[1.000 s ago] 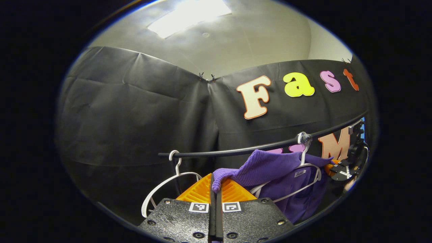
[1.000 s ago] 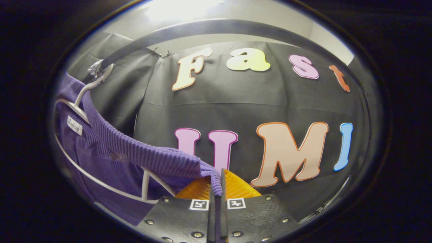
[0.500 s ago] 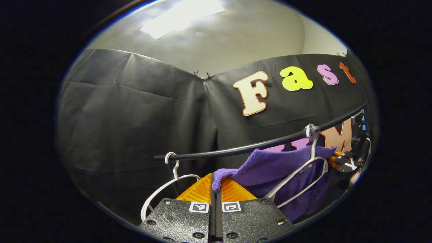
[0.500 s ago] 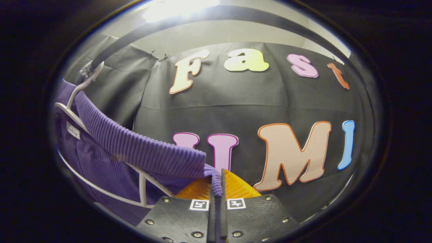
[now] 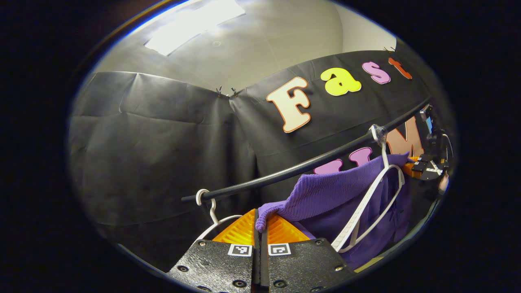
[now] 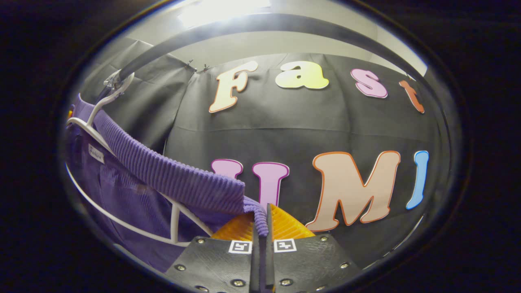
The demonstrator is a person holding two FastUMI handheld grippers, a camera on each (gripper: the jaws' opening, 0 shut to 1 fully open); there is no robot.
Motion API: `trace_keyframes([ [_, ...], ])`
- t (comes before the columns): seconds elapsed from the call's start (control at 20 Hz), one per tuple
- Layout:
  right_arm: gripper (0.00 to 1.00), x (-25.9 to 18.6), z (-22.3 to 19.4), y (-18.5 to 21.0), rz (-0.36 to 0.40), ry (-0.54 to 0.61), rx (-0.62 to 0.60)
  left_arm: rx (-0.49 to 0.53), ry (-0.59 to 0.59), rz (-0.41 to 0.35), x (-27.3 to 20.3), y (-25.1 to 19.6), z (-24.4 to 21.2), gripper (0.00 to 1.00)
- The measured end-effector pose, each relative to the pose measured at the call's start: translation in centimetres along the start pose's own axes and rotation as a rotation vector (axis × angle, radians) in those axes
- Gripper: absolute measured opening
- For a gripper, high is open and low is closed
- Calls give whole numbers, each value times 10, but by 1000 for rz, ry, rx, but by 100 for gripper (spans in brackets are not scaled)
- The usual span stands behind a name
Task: Grasp the clothes on the hanger with both hands and then place them into the laundry hamper below.
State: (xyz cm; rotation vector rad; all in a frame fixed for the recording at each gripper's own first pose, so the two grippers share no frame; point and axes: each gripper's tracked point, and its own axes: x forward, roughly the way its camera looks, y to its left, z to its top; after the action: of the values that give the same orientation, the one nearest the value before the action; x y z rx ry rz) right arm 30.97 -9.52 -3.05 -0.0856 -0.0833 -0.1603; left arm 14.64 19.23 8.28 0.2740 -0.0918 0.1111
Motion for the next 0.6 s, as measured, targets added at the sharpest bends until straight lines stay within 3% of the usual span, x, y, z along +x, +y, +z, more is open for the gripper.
trace_keyframes([
  [0.15, 5, -2, 0, 2, 12, 4, 6, -43, 17, -2, 5, 3, -13, 2],
  [0.3, 5, -5, 2, 5, 20, 2, -6, 0, 24, 25, 11, 10, -23, 0],
  [0.6, 5, -1, -5, -1, 6, 22, -3, -111, 37, 7, 11, -6, -49, 2],
])
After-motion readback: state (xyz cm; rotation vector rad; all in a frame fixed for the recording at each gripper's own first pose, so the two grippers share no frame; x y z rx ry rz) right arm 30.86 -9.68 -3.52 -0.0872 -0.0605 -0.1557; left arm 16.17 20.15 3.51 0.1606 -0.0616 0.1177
